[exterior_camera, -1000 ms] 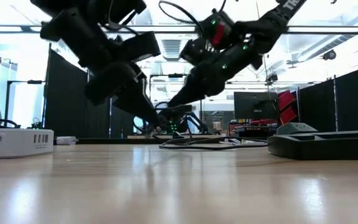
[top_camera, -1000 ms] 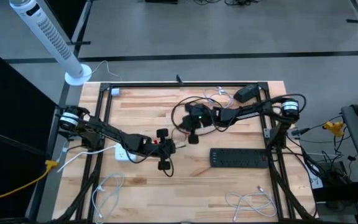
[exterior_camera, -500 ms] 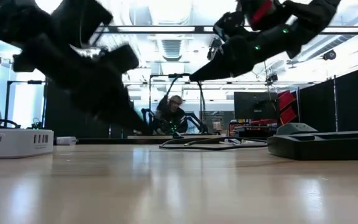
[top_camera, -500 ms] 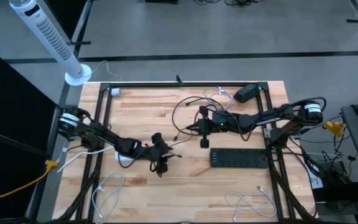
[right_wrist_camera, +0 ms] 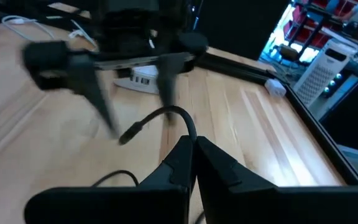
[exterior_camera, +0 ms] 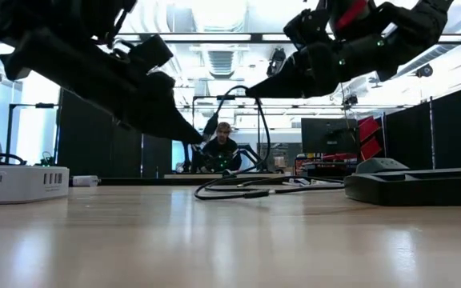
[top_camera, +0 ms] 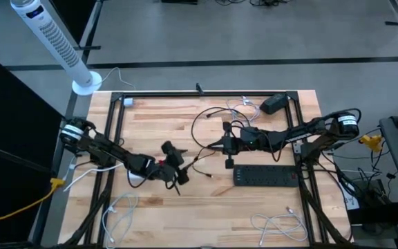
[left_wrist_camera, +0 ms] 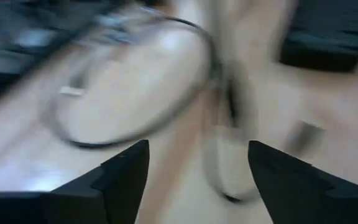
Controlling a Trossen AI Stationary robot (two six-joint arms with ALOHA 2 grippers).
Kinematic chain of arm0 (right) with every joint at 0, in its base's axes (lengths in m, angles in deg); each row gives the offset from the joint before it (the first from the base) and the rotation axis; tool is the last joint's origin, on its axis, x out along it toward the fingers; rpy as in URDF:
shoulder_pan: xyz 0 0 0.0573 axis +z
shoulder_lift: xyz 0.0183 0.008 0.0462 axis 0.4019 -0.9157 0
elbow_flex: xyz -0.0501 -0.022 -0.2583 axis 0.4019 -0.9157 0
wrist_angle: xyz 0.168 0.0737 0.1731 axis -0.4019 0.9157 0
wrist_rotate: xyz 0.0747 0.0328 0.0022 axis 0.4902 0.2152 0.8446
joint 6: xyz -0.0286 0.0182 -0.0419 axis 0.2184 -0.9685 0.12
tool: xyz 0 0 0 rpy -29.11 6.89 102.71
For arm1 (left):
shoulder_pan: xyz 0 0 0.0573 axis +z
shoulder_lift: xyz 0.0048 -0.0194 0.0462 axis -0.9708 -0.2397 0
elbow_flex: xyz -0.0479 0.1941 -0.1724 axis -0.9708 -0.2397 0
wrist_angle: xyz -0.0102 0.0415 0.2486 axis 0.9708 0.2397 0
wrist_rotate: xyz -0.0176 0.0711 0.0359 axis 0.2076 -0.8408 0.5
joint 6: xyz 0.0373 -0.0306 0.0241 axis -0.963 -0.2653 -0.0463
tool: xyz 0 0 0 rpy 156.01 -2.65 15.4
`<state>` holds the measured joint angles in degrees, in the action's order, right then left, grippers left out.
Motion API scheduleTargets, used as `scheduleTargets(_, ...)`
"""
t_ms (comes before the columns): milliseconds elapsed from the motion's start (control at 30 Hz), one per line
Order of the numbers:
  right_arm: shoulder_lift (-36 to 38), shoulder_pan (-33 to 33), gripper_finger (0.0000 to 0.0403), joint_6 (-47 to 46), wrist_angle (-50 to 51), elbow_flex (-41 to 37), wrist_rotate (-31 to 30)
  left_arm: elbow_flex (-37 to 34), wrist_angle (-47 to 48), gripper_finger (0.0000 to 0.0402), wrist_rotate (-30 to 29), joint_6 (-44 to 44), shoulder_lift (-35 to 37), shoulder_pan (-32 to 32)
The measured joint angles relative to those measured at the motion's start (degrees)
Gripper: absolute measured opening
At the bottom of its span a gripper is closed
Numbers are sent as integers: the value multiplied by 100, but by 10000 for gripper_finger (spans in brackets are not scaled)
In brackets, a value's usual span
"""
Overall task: Insert USB
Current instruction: Insert the bottom black charger cable into the white outlet extension
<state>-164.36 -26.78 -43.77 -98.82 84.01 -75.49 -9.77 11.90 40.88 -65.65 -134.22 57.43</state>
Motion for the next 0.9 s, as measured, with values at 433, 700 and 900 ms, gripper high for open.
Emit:
scheduleTargets(433,0,84,0,11,-158,0,50,3,-723,274,1297,-179,-14,317)
scheduleTargets(700,-2,97,0,11,-115,0,53,9,-690,272,1577,-128,-17,315)
scheduleTargets(900,-2,97,0,9,-95,-7,55,9,-621,220,1712,-145,-13,289)
